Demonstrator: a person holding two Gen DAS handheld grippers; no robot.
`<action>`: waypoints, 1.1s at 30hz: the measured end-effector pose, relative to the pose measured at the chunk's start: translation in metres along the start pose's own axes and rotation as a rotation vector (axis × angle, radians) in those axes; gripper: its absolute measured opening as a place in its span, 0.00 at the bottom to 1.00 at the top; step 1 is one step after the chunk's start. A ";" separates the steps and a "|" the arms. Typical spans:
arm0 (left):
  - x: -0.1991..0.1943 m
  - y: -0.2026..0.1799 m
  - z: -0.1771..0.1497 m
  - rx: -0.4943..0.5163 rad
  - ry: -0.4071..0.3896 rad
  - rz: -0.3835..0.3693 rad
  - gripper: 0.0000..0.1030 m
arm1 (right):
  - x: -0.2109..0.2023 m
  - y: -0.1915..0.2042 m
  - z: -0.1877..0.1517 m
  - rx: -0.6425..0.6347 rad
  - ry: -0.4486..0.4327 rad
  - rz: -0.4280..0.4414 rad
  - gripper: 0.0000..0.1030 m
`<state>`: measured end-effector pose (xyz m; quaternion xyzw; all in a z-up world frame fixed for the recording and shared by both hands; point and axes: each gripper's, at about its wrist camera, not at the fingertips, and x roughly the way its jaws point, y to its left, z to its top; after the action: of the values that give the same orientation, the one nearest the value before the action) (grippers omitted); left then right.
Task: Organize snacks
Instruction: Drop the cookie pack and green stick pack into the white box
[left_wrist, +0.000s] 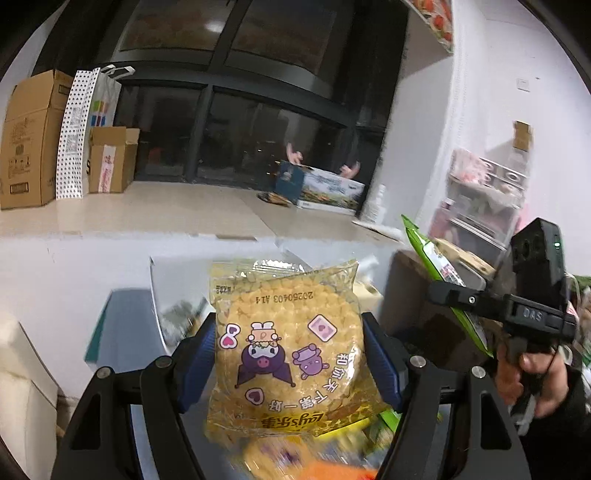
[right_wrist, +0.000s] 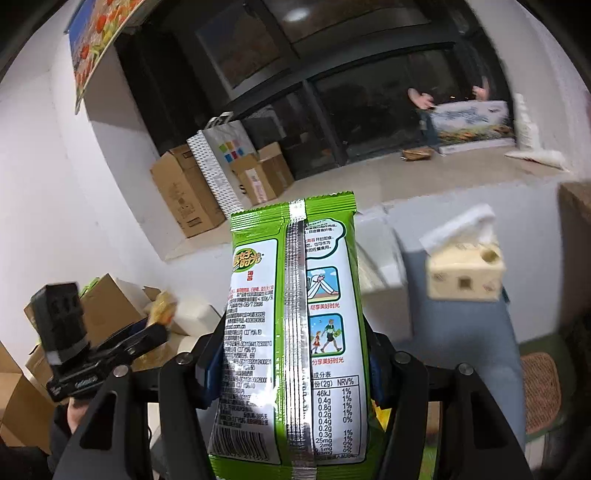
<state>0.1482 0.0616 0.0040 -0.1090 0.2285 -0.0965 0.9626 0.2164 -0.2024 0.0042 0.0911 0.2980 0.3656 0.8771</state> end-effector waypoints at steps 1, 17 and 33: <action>0.010 0.006 0.009 -0.008 0.005 0.004 0.76 | 0.011 0.000 0.010 -0.004 0.002 -0.006 0.62; 0.144 0.072 0.060 -0.046 0.190 0.174 1.00 | 0.189 -0.050 0.100 0.102 0.170 -0.171 1.00; 0.079 0.036 0.038 0.037 0.124 0.163 1.00 | 0.106 -0.032 0.081 0.026 0.088 -0.070 1.00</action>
<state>0.2397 0.0834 -0.0055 -0.0662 0.2939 -0.0286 0.9531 0.3422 -0.1471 0.0093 0.0757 0.3437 0.3344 0.8743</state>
